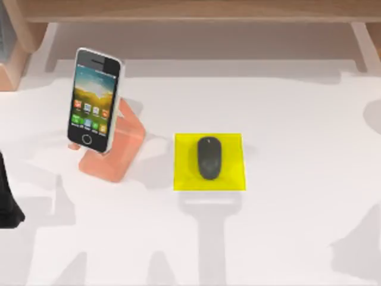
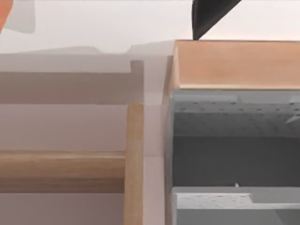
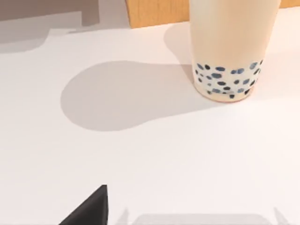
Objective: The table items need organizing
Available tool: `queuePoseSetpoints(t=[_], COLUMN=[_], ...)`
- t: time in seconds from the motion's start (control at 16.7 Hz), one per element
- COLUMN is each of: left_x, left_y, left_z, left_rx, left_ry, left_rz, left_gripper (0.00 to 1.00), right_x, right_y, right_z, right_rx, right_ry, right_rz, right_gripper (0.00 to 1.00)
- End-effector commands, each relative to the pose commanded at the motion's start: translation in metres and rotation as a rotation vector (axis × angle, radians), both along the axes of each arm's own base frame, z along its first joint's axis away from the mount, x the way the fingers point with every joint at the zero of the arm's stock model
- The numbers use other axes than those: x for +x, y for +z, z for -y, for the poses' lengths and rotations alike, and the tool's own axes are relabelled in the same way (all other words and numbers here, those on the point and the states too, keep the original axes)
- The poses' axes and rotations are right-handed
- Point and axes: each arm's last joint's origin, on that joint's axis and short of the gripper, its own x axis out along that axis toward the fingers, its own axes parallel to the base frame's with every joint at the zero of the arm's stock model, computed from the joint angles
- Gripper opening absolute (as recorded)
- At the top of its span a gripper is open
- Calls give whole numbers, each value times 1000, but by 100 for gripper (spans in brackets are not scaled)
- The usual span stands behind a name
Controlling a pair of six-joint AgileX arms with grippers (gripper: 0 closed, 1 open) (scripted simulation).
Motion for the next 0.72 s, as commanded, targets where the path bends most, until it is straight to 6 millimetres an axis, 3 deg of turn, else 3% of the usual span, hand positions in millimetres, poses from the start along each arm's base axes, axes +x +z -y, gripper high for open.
queuePoseSetpoints(t=[0.36, 0.72], left_x=[0, 0], left_y=[0, 0], left_z=[0, 0], left_rx=[0, 0], left_ry=[0, 0], left_rz=[0, 0], left_gripper=[100, 100], right_x=[42, 94], right_y=[-16, -30], right_z=[36, 61], right_rx=[8, -44], right_ry=[2, 55], right_rz=[41, 193], right_gripper=[100, 100])
